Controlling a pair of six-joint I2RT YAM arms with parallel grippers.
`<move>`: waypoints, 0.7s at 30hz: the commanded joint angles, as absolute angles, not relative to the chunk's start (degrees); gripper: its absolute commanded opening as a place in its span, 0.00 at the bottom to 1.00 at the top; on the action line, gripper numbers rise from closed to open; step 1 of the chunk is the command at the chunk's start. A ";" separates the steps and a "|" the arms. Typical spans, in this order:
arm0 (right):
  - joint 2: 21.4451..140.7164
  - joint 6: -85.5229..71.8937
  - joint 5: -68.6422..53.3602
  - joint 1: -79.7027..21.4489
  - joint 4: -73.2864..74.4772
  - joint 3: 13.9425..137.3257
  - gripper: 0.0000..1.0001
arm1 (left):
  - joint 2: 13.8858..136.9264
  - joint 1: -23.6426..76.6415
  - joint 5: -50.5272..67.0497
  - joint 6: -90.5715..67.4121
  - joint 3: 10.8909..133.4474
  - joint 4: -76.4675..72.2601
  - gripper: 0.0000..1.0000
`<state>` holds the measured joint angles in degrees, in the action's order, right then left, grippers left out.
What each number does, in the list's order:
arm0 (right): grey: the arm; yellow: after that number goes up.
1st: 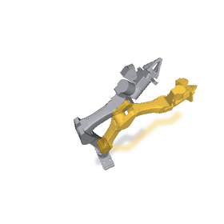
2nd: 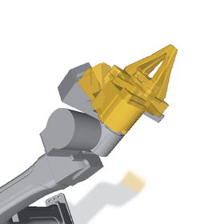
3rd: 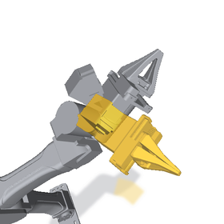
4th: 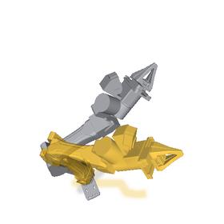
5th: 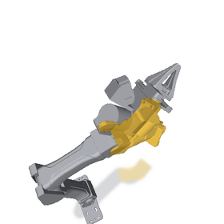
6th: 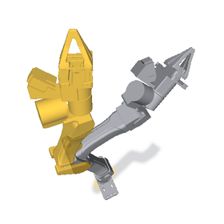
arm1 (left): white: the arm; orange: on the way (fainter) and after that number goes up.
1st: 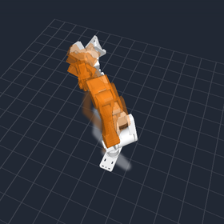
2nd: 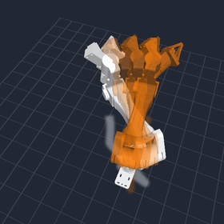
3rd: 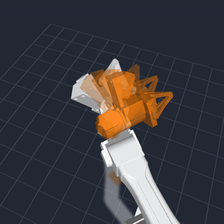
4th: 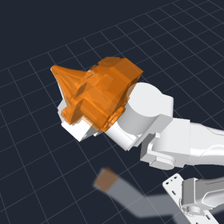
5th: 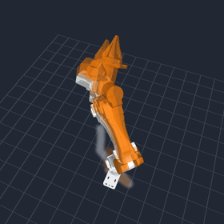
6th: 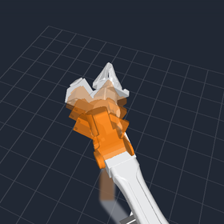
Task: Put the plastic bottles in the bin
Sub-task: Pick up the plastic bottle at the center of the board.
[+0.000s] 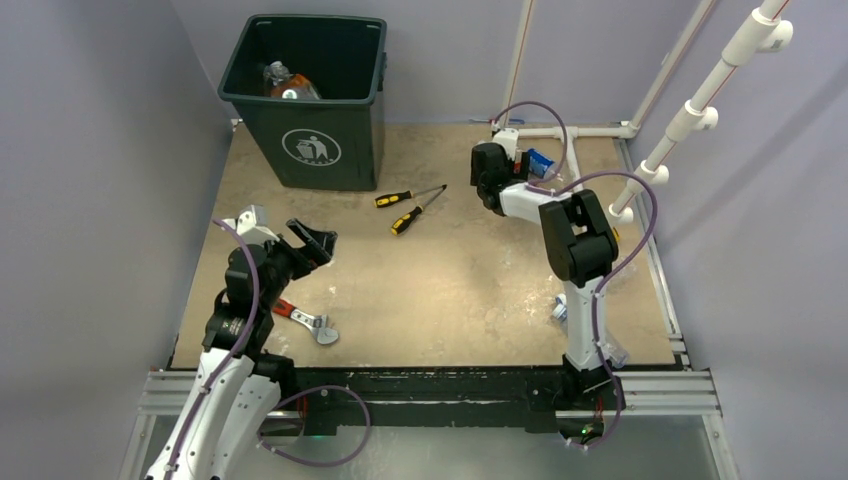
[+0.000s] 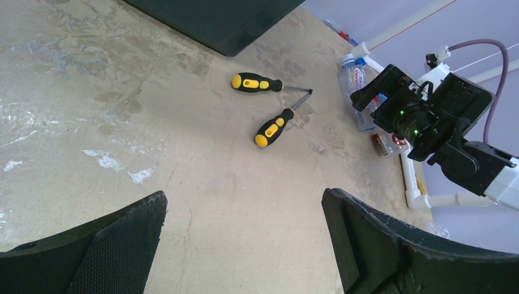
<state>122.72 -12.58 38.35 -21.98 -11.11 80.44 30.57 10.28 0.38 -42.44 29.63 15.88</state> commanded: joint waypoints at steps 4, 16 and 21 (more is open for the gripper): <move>124.30 -17.73 33.77 -19.55 -5.90 85.69 0.99 | 29.83 10.63 1.23 -42.06 29.81 15.03 0.99; 122.67 -19.61 27.15 -19.18 -5.00 82.20 0.85 | 29.27 10.63 1.78 -42.69 29.18 14.81 0.98; 121.18 -19.95 26.18 -19.20 -6.06 80.74 0.66 | 29.03 10.63 2.19 -43.07 29.14 14.85 0.98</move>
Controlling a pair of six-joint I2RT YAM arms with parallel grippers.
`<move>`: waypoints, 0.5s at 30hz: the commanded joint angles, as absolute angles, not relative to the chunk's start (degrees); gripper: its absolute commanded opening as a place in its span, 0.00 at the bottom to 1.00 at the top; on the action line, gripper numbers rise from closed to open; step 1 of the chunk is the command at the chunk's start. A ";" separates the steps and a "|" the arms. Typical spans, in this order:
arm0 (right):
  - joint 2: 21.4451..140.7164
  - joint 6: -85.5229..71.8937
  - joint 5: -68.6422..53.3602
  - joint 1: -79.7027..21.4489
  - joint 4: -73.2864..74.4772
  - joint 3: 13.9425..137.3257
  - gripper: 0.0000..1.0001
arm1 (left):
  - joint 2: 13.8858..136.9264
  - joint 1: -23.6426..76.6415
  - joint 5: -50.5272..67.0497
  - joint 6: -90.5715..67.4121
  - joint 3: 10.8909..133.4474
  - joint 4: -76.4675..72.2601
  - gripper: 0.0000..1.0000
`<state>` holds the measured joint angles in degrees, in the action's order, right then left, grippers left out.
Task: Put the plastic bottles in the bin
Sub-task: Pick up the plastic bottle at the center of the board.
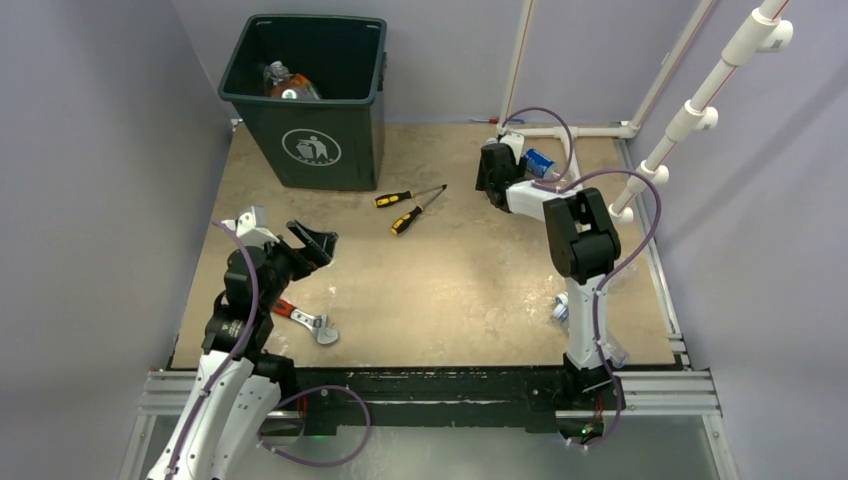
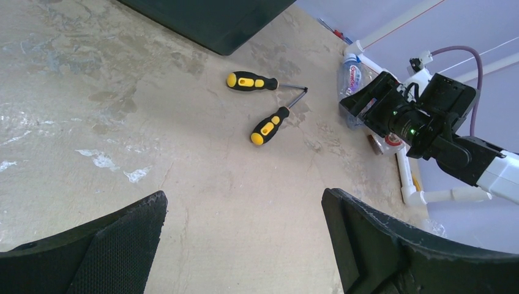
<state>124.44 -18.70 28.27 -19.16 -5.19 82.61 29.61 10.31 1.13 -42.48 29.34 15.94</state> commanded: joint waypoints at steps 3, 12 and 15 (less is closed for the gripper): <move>119.49 -20.40 25.32 -19.22 -7.25 79.20 0.54 | 28.76 10.63 2.20 -43.28 29.33 15.01 0.98; 109.47 -24.85 19.96 -20.57 -12.35 67.99 0.33 | 28.98 10.63 3.79 -44.93 29.75 14.28 0.98; 104.40 -25.67 18.99 -21.64 -14.18 64.02 0.30 | 29.47 10.63 4.53 -45.55 29.84 13.94 0.98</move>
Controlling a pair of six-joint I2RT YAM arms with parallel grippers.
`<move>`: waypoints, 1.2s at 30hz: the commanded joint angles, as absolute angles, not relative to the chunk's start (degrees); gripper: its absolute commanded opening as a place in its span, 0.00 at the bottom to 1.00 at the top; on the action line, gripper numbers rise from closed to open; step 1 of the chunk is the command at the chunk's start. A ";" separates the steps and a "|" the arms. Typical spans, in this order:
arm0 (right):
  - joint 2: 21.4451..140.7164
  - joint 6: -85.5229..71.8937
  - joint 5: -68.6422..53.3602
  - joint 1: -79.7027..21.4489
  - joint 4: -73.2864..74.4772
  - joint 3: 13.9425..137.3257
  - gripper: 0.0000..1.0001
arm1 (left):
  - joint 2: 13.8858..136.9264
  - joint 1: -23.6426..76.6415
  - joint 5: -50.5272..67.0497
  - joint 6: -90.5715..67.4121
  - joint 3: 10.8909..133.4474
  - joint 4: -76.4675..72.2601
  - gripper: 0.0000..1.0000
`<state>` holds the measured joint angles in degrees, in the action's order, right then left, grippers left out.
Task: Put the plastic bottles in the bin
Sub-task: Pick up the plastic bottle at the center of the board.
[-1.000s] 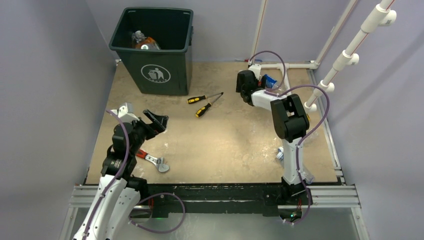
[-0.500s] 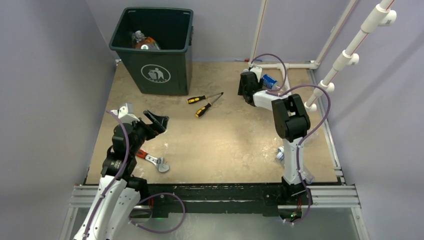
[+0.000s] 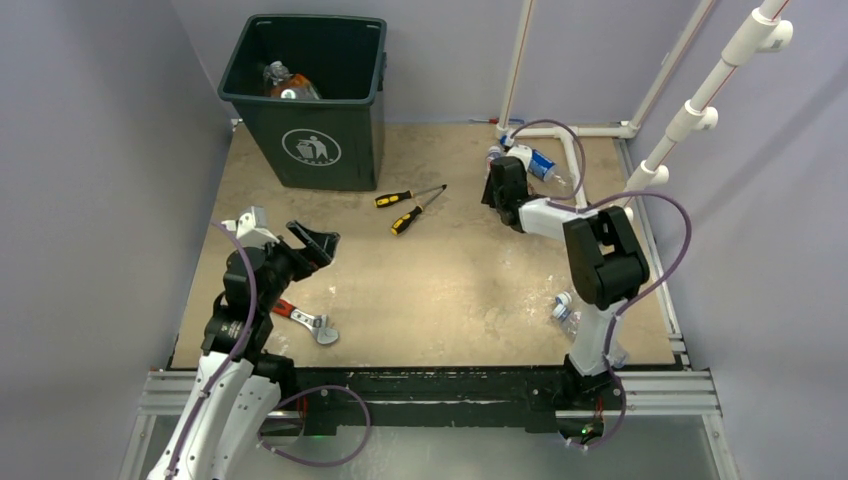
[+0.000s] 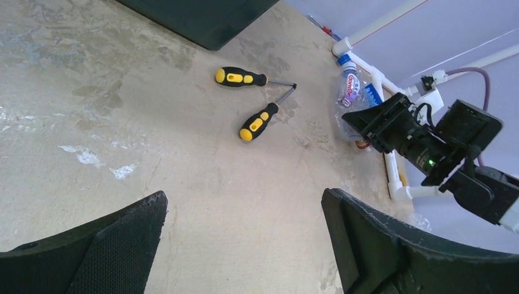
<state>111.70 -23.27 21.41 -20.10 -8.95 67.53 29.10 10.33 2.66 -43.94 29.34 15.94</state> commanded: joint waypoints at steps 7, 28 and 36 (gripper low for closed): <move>86.42 -24.11 15.84 -28.61 -25.64 50.27 0.28 | 30.65 10.63 6.86 -48.27 30.41 12.33 0.96; 45.08 -30.13 -10.82 -53.34 -60.42 11.85 0.22 | 30.35 10.63 28.83 -51.66 31.23 -19.72 0.99; 53.66 -39.22 -15.98 -53.82 -82.87 6.50 0.21 | 38.40 13.29 41.01 -66.99 22.60 -55.47 0.99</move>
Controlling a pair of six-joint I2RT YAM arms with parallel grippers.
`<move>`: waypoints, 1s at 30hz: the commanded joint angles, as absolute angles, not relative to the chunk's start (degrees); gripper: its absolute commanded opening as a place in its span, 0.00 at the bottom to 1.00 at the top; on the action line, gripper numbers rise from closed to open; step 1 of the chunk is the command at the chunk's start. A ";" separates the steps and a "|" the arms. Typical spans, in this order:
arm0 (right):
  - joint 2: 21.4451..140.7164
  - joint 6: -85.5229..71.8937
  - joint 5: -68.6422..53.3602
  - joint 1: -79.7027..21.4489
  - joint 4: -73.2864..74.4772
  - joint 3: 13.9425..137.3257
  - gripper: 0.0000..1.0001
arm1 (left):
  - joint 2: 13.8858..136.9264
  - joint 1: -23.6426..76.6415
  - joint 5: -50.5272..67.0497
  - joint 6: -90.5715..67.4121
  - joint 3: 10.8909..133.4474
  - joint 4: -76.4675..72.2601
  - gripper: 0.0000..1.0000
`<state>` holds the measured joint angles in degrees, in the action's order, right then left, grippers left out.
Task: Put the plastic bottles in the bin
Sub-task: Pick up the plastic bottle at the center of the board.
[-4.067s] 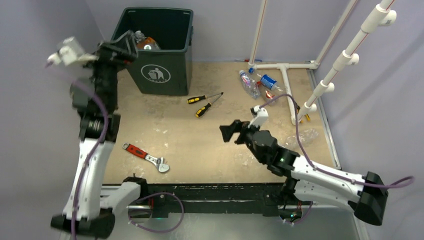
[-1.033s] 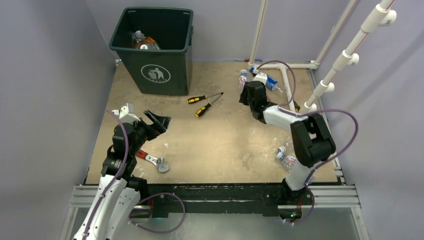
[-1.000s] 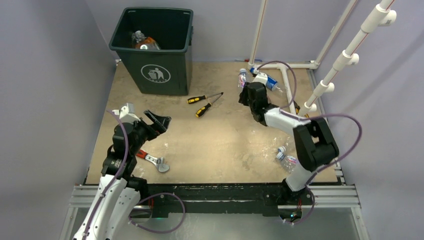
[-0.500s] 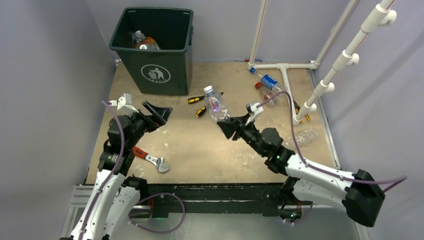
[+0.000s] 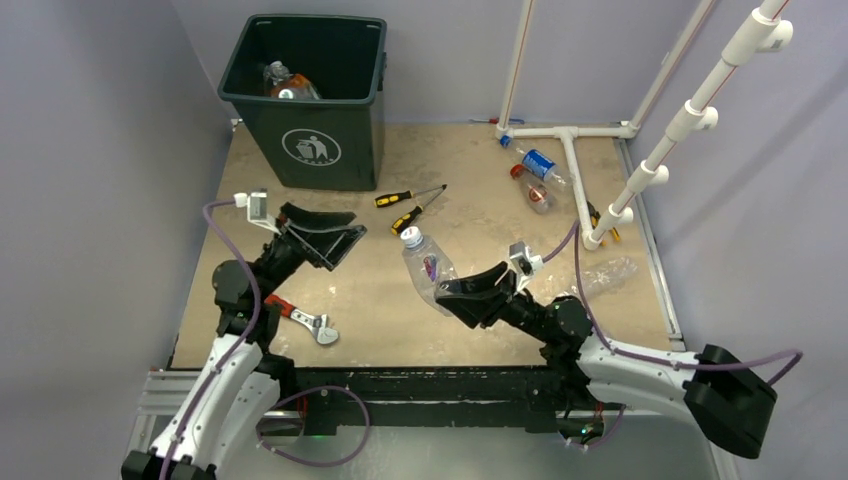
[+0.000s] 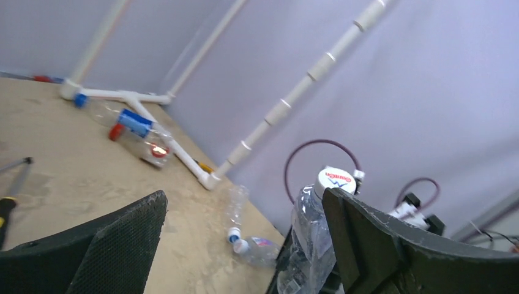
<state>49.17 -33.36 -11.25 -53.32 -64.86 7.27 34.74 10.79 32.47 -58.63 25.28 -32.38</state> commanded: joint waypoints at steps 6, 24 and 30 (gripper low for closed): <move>63.33 -41.40 -16.07 -55.50 -94.12 7.11 0.19 | 41.20 28.16 37.20 -52.47 25.55 -45.16 0.99; 61.58 -38.29 -15.57 -57.60 -90.74 7.13 0.17 | 44.49 30.66 32.47 -50.99 29.12 -47.06 0.77; 60.00 -36.45 -14.41 -58.25 -86.61 7.45 0.17 | 46.41 31.48 33.54 -52.05 31.20 -48.16 0.76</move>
<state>61.36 -39.27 -13.89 -57.36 -85.58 6.76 45.91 30.85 33.63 -51.51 28.27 -45.32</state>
